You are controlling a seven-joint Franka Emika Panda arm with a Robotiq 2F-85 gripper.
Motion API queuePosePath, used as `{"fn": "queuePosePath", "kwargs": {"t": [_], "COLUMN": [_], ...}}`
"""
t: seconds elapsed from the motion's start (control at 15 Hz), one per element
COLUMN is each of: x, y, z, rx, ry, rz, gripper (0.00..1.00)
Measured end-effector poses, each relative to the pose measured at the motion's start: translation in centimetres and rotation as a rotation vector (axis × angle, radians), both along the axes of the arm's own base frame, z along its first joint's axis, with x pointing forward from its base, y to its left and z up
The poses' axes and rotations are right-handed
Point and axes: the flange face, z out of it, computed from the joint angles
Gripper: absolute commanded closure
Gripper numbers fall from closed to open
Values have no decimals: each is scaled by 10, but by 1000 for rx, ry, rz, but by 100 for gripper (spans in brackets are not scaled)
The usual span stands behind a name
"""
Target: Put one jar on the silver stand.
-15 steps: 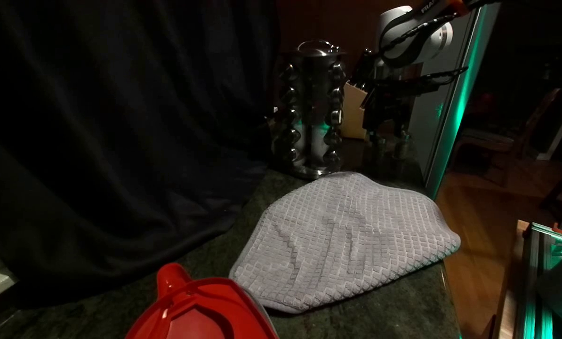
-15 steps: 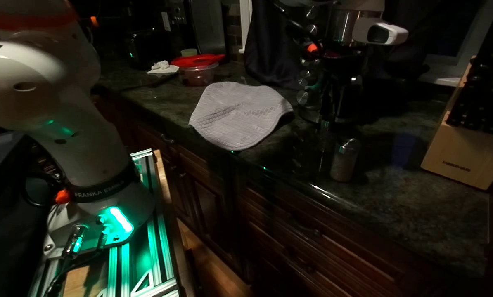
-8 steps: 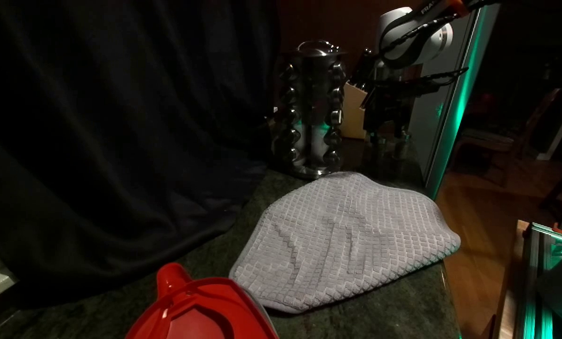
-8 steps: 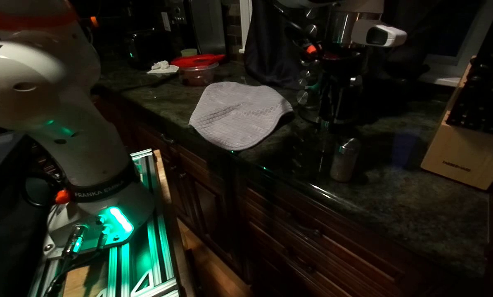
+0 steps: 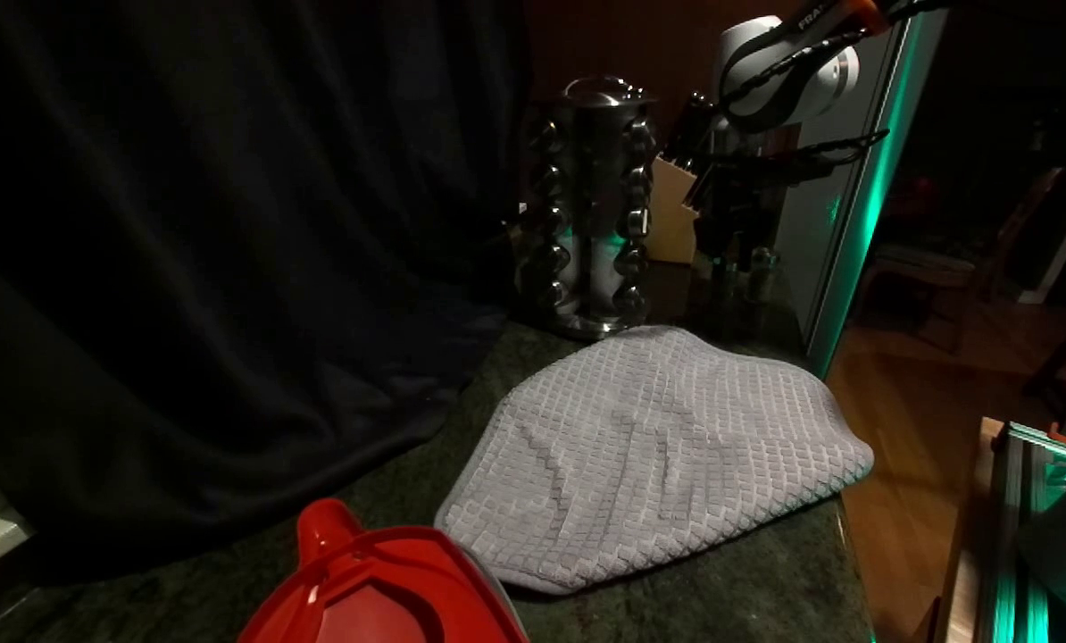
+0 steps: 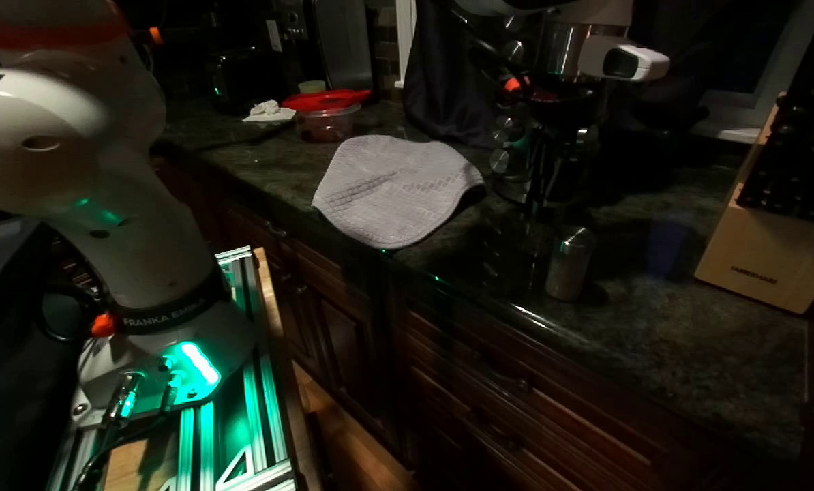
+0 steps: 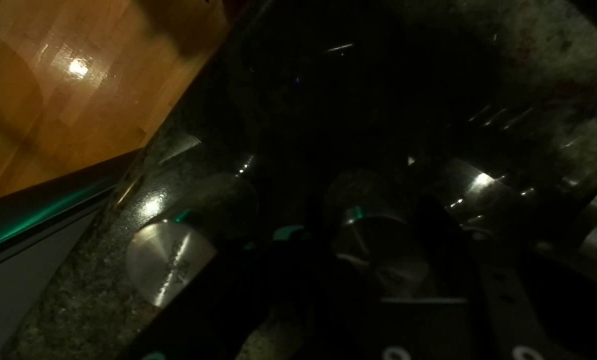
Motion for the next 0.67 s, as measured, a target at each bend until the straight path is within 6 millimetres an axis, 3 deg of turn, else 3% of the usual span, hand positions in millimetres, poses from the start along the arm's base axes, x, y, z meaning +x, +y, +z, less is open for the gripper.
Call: {"fn": "queuePosePath", "kwargs": {"t": [0.07, 0.13, 0.2, 0.4, 0.47, 0.6, 0.67], "x": [0, 0, 0, 1, 2, 4, 4], "y": [0, 0, 0, 0, 0, 0, 0], "z": [0, 0, 0, -1, -1, -1, -1], "rx": [0, 0, 0, -3, -5, -10, -12], "ry": [-1, -1, -1, -14, -25, -49, -59], "rz": [0, 0, 0, 0, 0, 2, 3], "gripper": [70, 26, 25, 3, 0, 0, 8]}}
